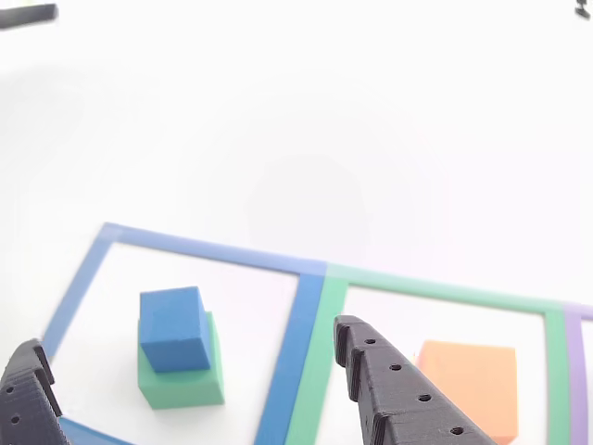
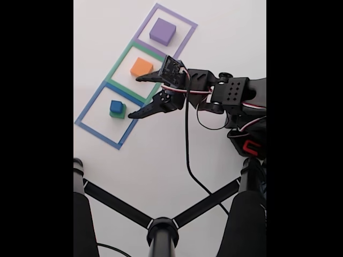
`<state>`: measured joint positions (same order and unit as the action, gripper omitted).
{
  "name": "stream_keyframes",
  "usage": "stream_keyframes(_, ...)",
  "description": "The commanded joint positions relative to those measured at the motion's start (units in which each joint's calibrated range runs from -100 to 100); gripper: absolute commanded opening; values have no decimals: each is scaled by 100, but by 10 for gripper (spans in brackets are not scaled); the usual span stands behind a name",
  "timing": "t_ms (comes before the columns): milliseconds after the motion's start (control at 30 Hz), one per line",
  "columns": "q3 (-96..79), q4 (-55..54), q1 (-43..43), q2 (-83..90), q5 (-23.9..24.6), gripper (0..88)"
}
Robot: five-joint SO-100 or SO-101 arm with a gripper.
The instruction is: Tower of hanoi
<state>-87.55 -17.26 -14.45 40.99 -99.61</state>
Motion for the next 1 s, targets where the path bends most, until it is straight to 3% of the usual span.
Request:
stream_keyframes(0,9,-1192,-122,-757,-39,371)
stream_keyframes(600,755,-3766,-282,-3987,-39,365)
stream_keyframes(967,1454,-4187,-488,-4956,-39,364)
